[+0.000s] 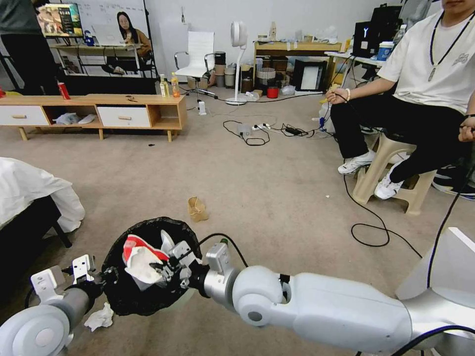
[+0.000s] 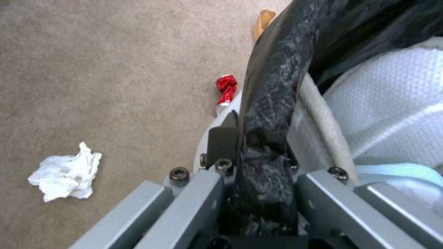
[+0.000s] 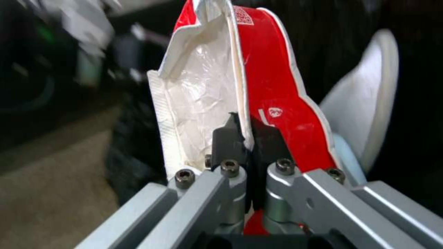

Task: Pick up the trash bin and place the garbage on the floor into it.

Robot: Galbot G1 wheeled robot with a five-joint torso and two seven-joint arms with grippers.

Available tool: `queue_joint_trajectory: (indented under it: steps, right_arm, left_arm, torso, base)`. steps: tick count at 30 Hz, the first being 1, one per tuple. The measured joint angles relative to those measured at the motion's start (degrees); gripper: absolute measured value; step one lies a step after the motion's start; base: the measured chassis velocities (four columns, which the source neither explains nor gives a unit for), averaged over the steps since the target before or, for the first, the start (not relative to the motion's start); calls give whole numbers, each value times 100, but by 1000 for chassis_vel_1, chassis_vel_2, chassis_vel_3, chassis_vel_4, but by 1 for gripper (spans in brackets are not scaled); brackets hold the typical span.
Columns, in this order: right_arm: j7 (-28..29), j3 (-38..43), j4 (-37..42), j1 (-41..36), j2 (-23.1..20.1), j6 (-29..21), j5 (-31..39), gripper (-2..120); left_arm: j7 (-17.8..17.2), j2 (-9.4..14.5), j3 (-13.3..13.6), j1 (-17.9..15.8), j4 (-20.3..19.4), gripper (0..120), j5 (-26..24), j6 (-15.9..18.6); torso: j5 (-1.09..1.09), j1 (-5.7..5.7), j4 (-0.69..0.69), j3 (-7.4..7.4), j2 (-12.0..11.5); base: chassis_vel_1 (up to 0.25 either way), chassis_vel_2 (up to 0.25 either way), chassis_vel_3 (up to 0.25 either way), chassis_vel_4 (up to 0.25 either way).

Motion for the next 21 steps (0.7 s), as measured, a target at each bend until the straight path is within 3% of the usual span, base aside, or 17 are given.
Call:
queue_joint_trajectory:
  steps: [21]
  right_arm:
    - [459, -147, -467, -284, 256, -606, -148, 0]
  left_arm:
    - [-17, -49, -9, 108, -163, 2, -40, 1]
  torso:
    - [0, -1, 0, 0, -1]
  base:
    - [0, 0, 0, 0]
